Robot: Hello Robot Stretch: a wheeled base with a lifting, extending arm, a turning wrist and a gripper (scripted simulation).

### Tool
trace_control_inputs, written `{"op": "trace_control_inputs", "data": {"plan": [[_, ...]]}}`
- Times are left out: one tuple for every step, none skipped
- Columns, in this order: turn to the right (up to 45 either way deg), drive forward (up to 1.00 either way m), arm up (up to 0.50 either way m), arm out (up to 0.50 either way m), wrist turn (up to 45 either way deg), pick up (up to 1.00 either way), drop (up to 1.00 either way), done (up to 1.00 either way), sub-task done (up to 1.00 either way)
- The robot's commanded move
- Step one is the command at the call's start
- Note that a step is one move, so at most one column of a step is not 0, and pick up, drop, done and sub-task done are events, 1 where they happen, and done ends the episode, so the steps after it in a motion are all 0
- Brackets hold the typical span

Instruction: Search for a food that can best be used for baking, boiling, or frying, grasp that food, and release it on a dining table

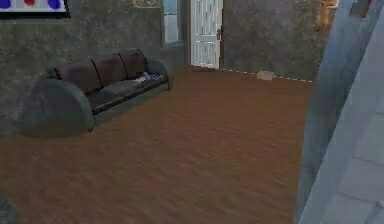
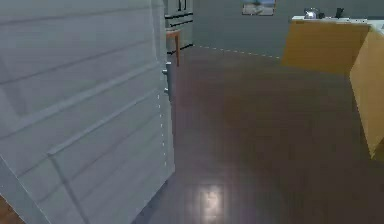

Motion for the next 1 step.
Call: {"op": "trace_control_inputs", "data": {"plan": [[45.0, 0.00, 0.00, 0.00, 0.0, 0.00, 0.00, 0.00, 0.00]]}}
